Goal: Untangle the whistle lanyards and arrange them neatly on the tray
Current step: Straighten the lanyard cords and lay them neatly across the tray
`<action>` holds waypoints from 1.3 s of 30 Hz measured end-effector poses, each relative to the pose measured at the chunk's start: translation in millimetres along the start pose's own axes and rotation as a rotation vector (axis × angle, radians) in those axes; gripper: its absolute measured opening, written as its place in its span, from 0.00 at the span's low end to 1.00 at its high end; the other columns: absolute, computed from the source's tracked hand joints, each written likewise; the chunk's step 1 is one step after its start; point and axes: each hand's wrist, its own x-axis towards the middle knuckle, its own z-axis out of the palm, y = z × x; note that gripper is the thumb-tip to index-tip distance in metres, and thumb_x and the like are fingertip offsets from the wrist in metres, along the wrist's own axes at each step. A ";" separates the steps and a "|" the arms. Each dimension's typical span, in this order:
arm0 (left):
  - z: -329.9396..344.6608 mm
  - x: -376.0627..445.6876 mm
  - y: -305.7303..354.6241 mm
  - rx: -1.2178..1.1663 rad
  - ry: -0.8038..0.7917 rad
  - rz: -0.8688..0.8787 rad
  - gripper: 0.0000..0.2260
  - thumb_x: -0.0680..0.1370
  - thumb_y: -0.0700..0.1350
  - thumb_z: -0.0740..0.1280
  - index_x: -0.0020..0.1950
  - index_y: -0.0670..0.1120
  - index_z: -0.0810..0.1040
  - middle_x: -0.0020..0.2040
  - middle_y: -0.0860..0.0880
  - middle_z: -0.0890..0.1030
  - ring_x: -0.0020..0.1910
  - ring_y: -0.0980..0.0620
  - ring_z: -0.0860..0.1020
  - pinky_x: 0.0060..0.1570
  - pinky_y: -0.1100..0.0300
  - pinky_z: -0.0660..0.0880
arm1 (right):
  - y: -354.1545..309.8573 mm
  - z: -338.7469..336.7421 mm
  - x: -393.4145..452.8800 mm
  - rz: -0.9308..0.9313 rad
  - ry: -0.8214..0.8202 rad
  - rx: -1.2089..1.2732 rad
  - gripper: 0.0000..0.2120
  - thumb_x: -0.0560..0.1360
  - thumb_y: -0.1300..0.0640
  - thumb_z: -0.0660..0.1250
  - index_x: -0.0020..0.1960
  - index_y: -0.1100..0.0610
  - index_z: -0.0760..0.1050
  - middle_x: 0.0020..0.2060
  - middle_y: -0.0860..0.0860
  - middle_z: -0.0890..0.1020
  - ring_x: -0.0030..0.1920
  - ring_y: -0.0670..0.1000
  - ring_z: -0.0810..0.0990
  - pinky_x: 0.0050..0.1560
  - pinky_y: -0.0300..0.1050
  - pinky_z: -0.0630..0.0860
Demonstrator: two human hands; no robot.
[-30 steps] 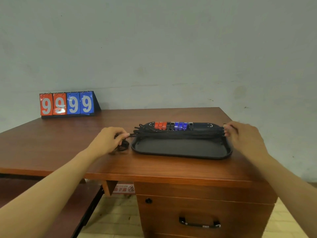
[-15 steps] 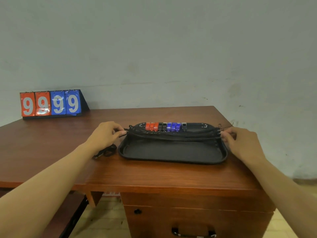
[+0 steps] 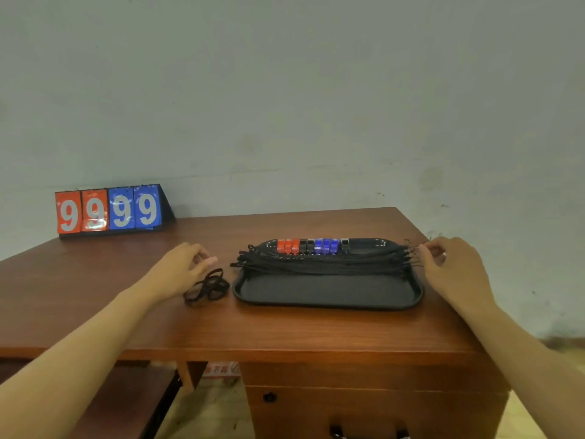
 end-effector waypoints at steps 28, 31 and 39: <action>-43.7 -52.3 82.3 -0.887 -0.326 -0.194 0.16 0.78 0.51 0.70 0.53 0.38 0.82 0.51 0.45 0.87 0.53 0.49 0.85 0.61 0.53 0.79 | -180.6 12.5 -92.0 -0.433 -0.391 0.272 0.07 0.79 0.43 0.62 0.55 0.42 0.75 0.44 0.36 0.78 0.50 0.40 0.76 0.53 0.42 0.77; -36.3 -57.3 105.6 -1.023 -0.344 -0.247 0.14 0.78 0.49 0.71 0.56 0.38 0.82 0.51 0.44 0.87 0.53 0.48 0.85 0.59 0.54 0.79 | -199.0 14.9 -97.2 -0.418 -0.431 0.272 0.12 0.78 0.39 0.63 0.57 0.43 0.75 0.43 0.37 0.80 0.50 0.40 0.76 0.52 0.43 0.78; -18.0 -73.2 126.2 -1.068 -0.299 -0.218 0.11 0.76 0.51 0.74 0.47 0.43 0.87 0.46 0.47 0.87 0.50 0.51 0.84 0.61 0.52 0.78 | -197.6 24.1 -111.2 -0.322 -0.399 0.266 0.12 0.78 0.39 0.63 0.56 0.42 0.79 0.46 0.38 0.83 0.48 0.39 0.79 0.51 0.44 0.81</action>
